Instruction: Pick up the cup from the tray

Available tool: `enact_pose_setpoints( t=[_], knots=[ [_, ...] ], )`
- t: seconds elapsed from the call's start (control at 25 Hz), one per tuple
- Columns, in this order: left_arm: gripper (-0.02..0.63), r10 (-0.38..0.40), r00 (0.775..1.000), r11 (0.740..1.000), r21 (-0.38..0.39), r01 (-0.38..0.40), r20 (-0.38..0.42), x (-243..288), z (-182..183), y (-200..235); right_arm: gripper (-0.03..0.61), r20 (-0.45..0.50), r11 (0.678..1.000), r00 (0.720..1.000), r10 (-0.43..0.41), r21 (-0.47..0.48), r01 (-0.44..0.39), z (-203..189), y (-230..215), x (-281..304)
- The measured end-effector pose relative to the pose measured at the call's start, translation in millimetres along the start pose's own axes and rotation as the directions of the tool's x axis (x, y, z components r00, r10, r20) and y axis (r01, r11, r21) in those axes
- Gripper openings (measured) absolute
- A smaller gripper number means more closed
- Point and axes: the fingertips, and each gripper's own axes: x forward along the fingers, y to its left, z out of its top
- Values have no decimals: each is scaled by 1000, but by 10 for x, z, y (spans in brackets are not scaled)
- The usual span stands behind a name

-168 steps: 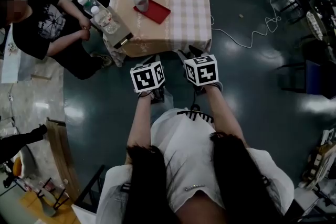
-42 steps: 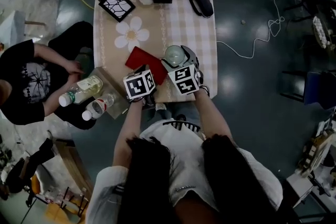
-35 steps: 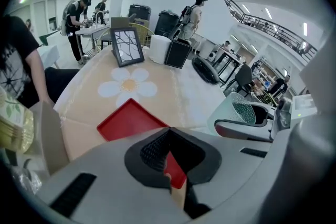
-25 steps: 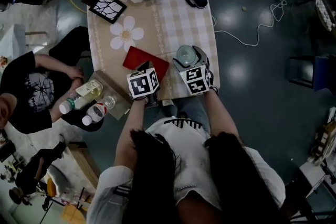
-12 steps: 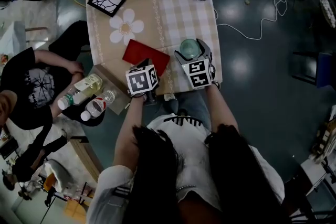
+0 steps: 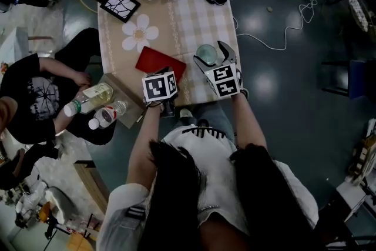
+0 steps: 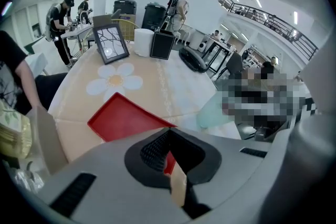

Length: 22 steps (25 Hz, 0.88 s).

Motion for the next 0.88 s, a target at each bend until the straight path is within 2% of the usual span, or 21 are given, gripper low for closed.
enact_pose_setpoints(
  t=[0.24, 0.36, 0.56, 0.68, 0.72, 0.76, 0.8, 0.88],
  knots=[
    [5, -10, 998, 1000, -16, 11, 68, -128, 107, -90, 403, 39, 1000, 999, -12, -7, 13, 132, -6, -180],
    [5, -14, 996, 1000, -9, 15, 92, -198, 120, -136, 403, 66, 1000, 998, -21, 20, 20, 217, 30, -277],
    [5, -35, 991, 999, 3, 35, 130, -323, 110, -259, 402, 67, 996, 996, 59, 70, -63, 315, 224, -448],
    [5, -45, 988, 999, 16, 43, 146, -401, 91, -341, 395, 87, 992, 993, 78, 93, -86, 376, 325, -551],
    [5, -48, 987, 999, 19, 46, 154, -439, 79, -366, 336, 92, 990, 993, 79, 106, -89, 380, 357, -586],
    [5, -52, 985, 999, 22, 49, 162, -480, 67, -389, 244, 100, 989, 992, 76, 120, -88, 382, 386, -622],
    [5, -56, 984, 998, 26, 53, 171, -521, 58, -412, 200, 111, 987, 991, 72, 133, -87, 385, 412, -659],
    [5, -64, 980, 998, 34, 58, 188, -592, 42, -444, 192, 134, 987, 989, 60, 138, -78, 400, 464, -732]
  ],
)
